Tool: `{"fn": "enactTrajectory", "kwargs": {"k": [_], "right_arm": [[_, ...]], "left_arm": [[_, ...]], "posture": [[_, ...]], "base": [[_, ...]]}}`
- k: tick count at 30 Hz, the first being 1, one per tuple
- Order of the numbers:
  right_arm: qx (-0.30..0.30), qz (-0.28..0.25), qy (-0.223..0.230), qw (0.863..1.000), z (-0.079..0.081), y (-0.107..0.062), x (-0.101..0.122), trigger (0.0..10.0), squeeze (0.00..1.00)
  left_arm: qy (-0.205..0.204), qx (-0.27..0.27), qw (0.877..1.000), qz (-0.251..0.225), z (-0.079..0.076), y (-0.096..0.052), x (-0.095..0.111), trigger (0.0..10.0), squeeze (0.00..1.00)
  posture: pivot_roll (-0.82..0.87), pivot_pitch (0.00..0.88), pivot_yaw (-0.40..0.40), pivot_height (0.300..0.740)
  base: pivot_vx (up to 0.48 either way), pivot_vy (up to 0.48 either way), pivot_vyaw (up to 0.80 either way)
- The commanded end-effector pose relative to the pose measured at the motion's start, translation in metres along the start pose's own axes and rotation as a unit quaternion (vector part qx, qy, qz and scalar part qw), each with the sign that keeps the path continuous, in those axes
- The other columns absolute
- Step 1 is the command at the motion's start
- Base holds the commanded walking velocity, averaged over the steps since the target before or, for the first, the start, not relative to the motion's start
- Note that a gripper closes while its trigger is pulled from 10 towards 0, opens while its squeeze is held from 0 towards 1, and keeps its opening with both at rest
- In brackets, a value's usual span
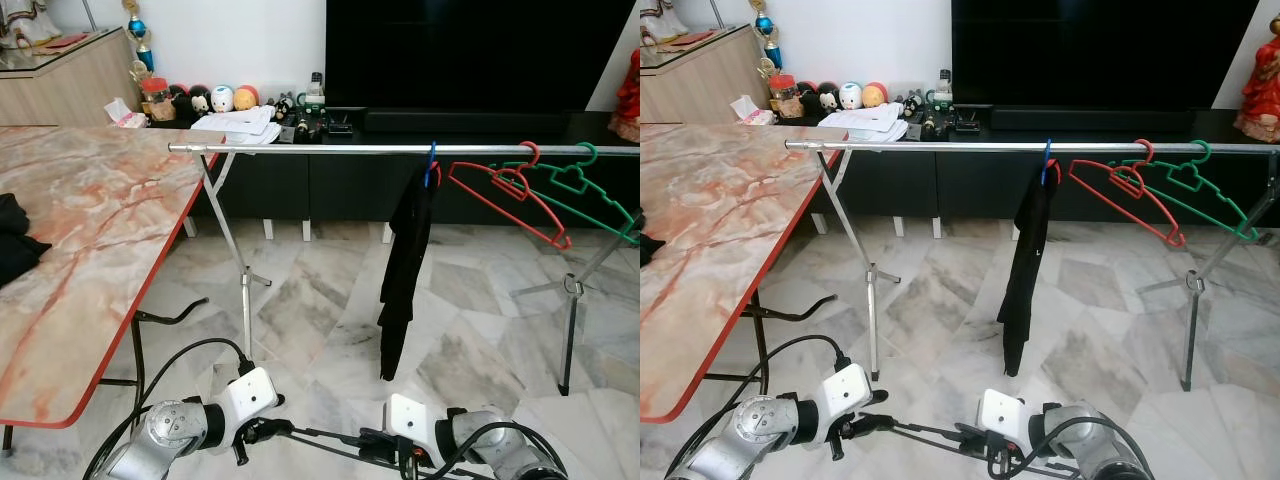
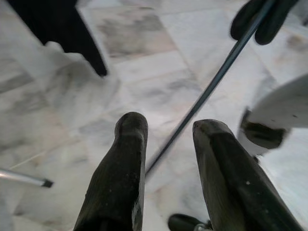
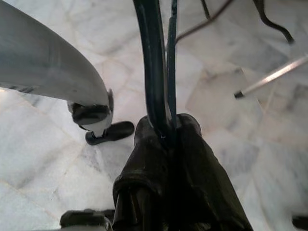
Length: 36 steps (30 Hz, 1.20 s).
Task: Hang hanger
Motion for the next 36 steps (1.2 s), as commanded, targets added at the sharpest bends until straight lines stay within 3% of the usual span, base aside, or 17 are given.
{"fn": "enactTrajectory", "kwargs": {"k": [1, 4, 5, 7, 8, 14, 15, 36], "right_arm": [[0.01, -0.006, -0.024, 1.0, -0.005, 0.002, 0.008, 10.0, 0.0], [0.016, -0.003, -0.041, 0.999, -0.007, 0.005, 0.012, 10.0, 0.0], [0.023, 0.003, -0.054, 0.998, -0.006, 0.008, 0.013, 10.0, 0.0], [0.024, 0.005, -0.058, 0.998, -0.006, 0.009, 0.014, 10.0, 0.0], [0.026, 0.004, -0.061, 0.998, -0.006, 0.01, 0.015, 10.0, 0.0], [0.035, -0.009, -0.069, 0.997, -0.004, 0.016, 0.021, 10.0, 0.0], [0.042, -0.011, -0.068, 0.997, -0.004, 0.017, 0.022, 10.0, 0.0], [0.021, -0.038, -0.063, 0.997, -0.017, 0.027, 0.041, 10.0, 0.0]], "left_arm": [[0.005, -0.025, 1.0, 0.01, -0.003, 0.004, -0.001, 10.0, 0.0], [-0.002, -0.045, 0.999, 0.012, -0.005, 0.006, -0.001, 10.0, 0.0], [0.0, -0.058, 0.998, 0.019, -0.007, 0.008, -0.002, 10.0, 0.88], [0.001, -0.063, 0.998, 0.022, -0.008, 0.009, -0.003, 10.0, 0.88], [-0.002, -0.068, 0.997, 0.022, -0.009, 0.009, -0.003, 10.0, 1.0], [-0.007, -0.076, 0.997, 0.023, -0.01, 0.013, -0.004, 10.0, 1.0], [-0.006, -0.079, 0.997, 0.024, -0.01, 0.015, -0.004, 10.0, 0.0], [0.016, -0.073, 0.997, 0.036, -0.009, 0.027, -0.001, 10.0, 0.0]], "posture": [[0.04, 0.043, 0.015, 0.74], [0.04, 0.051, 0.012, 0.74], [0.04, 0.056, 0.011, 0.74], [0.04, 0.056, 0.011, 0.74], [0.04, 0.059, 0.01, 0.74], [0.05, 0.067, 0.008, 0.74], [0.04, 0.07, 0.006, 0.74], [0.05, 0.071, 0.012, 0.74]], "base": [[0.0, 0.0, 0.0], [0.0, 0.0, 0.0], [0.0, 0.0, 0.0], [0.0, 0.0, 0.0], [0.0, 0.0, 0.0], [0.0, 0.0, 0.0], [0.0, 0.0, 0.0], [0.0, 0.0, 0.0]]}}
Point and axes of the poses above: a point about 5 cm out from each wrist's last joint towards the gripper, its own y axis pointing out of the wrist towards the gripper, its own x axis along the axis of the wrist's last joint, z = x × y, the point moved 1 cm from there along y, pointing out of the wrist towards the gripper, and after that the axes turned 15 degrees about -y, right-handed, at the moved point
